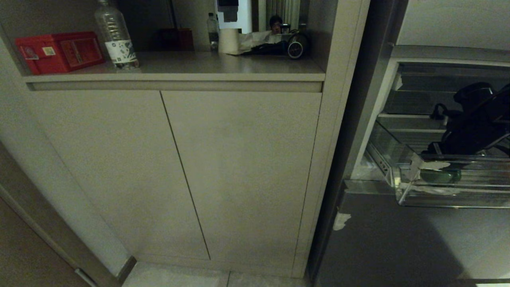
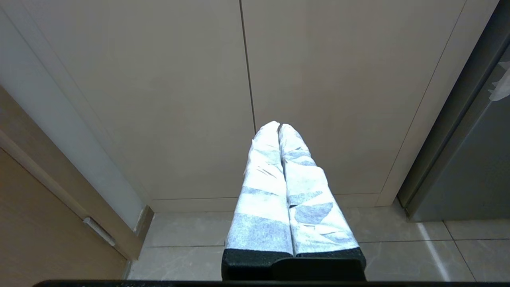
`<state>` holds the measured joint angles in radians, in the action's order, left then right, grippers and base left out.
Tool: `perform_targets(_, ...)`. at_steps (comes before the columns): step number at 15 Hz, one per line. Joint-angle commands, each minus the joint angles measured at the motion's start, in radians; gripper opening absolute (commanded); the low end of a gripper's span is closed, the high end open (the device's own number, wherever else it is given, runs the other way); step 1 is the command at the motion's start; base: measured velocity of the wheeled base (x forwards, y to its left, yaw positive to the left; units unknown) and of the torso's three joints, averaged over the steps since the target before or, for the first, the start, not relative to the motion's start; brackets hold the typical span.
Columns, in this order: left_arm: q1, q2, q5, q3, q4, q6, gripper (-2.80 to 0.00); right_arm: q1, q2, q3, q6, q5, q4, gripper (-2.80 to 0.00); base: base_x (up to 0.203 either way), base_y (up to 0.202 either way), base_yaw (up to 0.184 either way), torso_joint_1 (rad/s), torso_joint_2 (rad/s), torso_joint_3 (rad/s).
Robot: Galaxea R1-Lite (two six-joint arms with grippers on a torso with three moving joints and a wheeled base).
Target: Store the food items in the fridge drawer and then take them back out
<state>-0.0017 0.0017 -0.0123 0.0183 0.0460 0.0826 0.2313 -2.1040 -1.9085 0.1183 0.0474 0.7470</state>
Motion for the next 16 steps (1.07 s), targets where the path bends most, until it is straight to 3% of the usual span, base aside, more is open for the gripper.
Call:
perform_targets(1, 0.000, 0.001, 0.000, 0.000, 0.000, 0.000, -2.80, 0.000, -0.008, 0.000, 0.000, 0.000, 0.005, -2.80, 0.000, 0.000, 0.000, 0.000, 0.00, 0.000)
perform_targets(7, 0.000, 0.001, 0.000, 0.000, 0.000, 0.000, -2.80, 0.000, -0.008, -0.009, -0.006, 0.002, -0.001, -2.80, 0.000, 0.000, 0.000, 0.000, 0.00, 0.000)
perform_targets(11, 0.000, 0.001, 0.000, 0.000, 0.000, 0.000, -2.80, 0.000, 0.009, -0.009, -0.009, 0.000, -0.135, -2.80, 0.000, 0.000, 0.000, 0.000, 0.00, 0.000)
perform_targets(16, 0.000, 0.001, 0.000, 0.000, 0.000, 0.000, -2.80, 0.003, 0.057, -0.007, -0.012, -0.001, -0.184, -2.80, 0.000, 0.000, 0.000, 0.000, 0.00, 0.000)
